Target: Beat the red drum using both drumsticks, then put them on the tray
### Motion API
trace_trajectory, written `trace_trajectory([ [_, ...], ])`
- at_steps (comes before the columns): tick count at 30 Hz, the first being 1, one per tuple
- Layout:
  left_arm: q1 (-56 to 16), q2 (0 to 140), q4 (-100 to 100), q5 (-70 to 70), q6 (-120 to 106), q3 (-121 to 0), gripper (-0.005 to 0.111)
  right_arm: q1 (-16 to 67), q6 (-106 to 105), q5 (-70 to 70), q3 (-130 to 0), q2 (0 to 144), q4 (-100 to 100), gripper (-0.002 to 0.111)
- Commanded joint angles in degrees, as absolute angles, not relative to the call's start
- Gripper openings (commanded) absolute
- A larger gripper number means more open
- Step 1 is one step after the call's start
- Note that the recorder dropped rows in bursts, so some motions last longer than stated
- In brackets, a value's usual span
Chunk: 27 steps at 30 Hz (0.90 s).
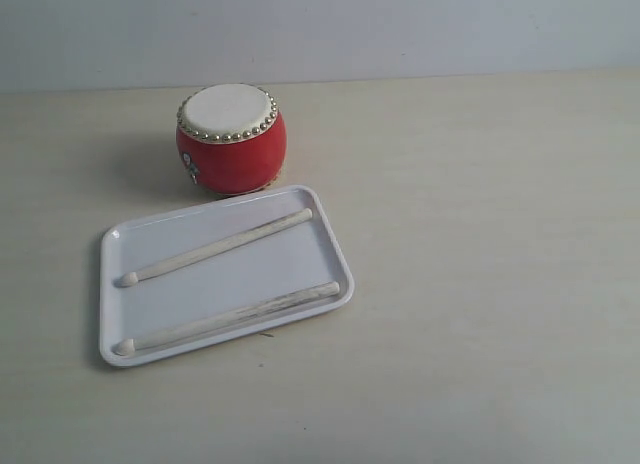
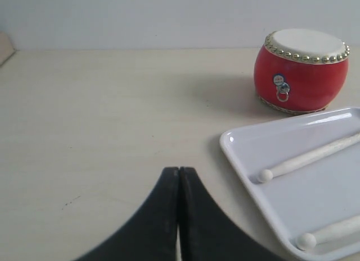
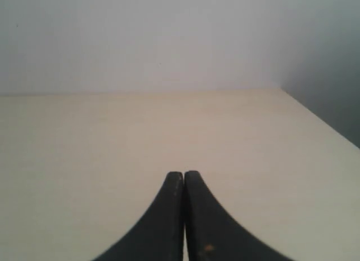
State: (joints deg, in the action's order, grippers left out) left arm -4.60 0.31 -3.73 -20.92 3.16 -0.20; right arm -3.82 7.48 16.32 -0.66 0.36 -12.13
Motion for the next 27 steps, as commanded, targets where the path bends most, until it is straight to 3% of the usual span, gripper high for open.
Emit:
trace_trajectory([
  [1, -4.5, 0.0, -3.9, -20.3, 3.4, 0.0, 0.0, -5.8, 7.8, 19.3, 0.0, 0.0, -12.7, 0.0],
  [27, -4.5, 0.0, -3.9, -20.3, 3.4, 0.0, 0.0, -7.7, 7.8, 19.3, 0.0, 0.0, -12.5, 0.0],
])
